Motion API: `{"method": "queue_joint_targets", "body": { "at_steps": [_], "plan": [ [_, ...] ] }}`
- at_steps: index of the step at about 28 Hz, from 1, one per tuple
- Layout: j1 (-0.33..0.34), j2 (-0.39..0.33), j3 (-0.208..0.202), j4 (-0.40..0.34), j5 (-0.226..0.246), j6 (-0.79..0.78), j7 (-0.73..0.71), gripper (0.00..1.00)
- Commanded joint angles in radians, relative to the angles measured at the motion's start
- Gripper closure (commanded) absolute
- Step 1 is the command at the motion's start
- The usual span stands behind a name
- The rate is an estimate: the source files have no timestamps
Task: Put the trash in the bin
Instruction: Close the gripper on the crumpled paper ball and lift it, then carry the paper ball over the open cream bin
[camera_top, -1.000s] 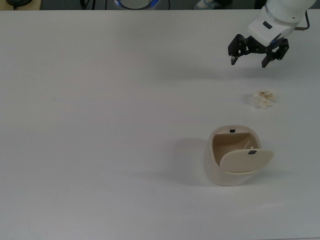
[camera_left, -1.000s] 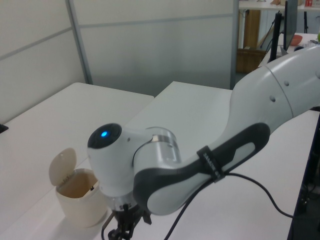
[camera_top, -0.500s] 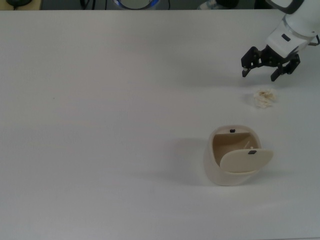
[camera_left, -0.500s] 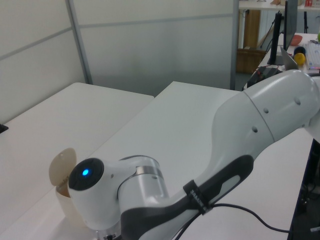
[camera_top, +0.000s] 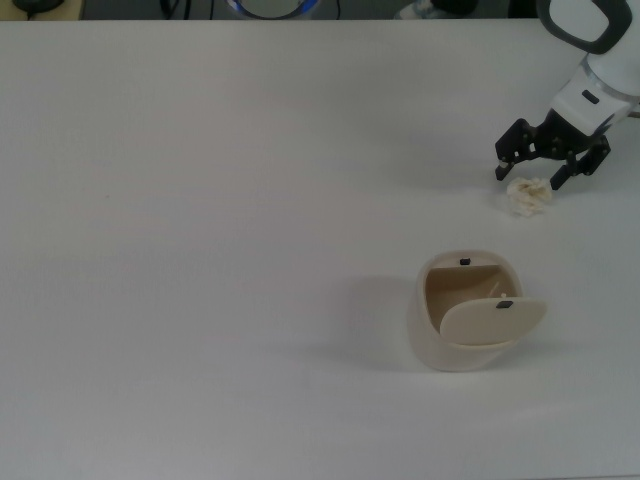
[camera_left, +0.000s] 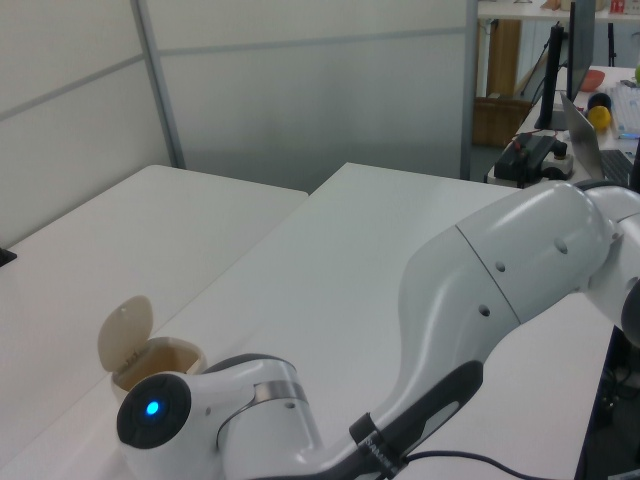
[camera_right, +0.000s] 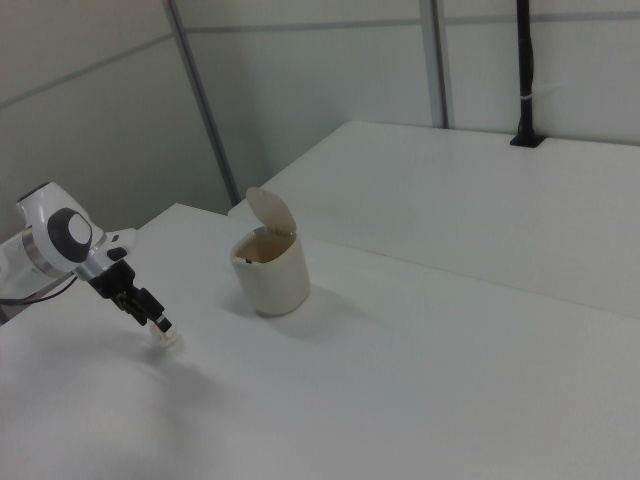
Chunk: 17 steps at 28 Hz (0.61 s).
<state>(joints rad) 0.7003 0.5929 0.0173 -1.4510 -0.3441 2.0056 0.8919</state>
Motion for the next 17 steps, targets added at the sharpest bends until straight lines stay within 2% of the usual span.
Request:
{"method": "queue_joint_targets", "body": {
  "at_steps": [1, 6, 13, 14, 17],
  "plan": [
    [0.024, 0.031, -0.01, 0.047, -0.033, 0.015, 0.033, 0.0],
    [0.034, 0.038, -0.01, 0.047, -0.033, 0.021, 0.036, 0.0],
    [0.033, 0.102, -0.027, 0.083, -0.041, 0.055, 0.041, 0.01],
    [0.031, 0.105, -0.027, 0.083, -0.042, 0.058, 0.039, 0.1],
    [0.03, 0.104, -0.03, 0.083, -0.042, 0.053, 0.038, 0.27]
  ]
}}
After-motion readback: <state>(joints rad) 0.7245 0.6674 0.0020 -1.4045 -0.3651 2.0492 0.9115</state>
